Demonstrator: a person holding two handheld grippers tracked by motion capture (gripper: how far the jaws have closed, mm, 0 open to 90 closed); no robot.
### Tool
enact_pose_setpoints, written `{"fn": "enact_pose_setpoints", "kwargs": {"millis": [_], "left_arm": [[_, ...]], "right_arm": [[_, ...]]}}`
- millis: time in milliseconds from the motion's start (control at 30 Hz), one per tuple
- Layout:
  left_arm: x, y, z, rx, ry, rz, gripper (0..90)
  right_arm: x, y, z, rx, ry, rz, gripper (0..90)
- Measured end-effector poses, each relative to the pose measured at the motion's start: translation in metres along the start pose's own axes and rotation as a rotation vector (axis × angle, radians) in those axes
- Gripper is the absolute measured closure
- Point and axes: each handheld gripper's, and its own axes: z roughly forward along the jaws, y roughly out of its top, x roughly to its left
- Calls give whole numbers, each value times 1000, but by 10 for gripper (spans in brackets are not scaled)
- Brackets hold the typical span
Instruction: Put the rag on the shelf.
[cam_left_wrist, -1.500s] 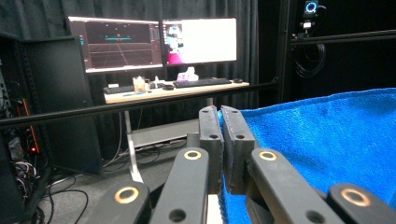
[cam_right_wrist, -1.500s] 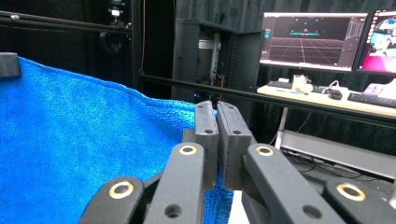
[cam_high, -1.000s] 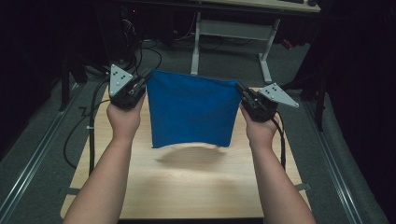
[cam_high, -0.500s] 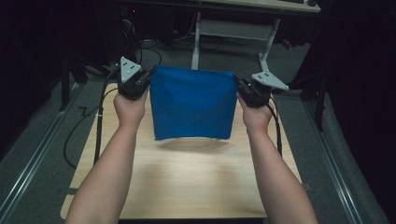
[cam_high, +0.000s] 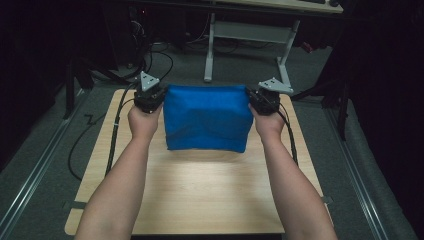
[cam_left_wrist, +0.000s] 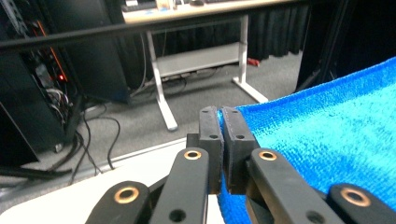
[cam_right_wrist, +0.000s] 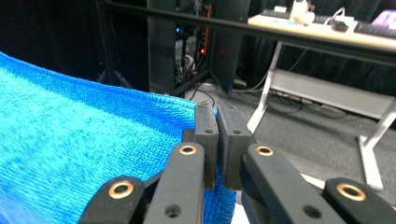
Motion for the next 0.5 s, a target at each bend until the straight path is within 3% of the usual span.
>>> {"fn": "enact_pose_setpoints", "kwargs": {"millis": [500], "left_arm": [[-7,-40,15,96,-33,2,880]], "right_arm": [[-1,-31,9,72,6,-1,881]]}}
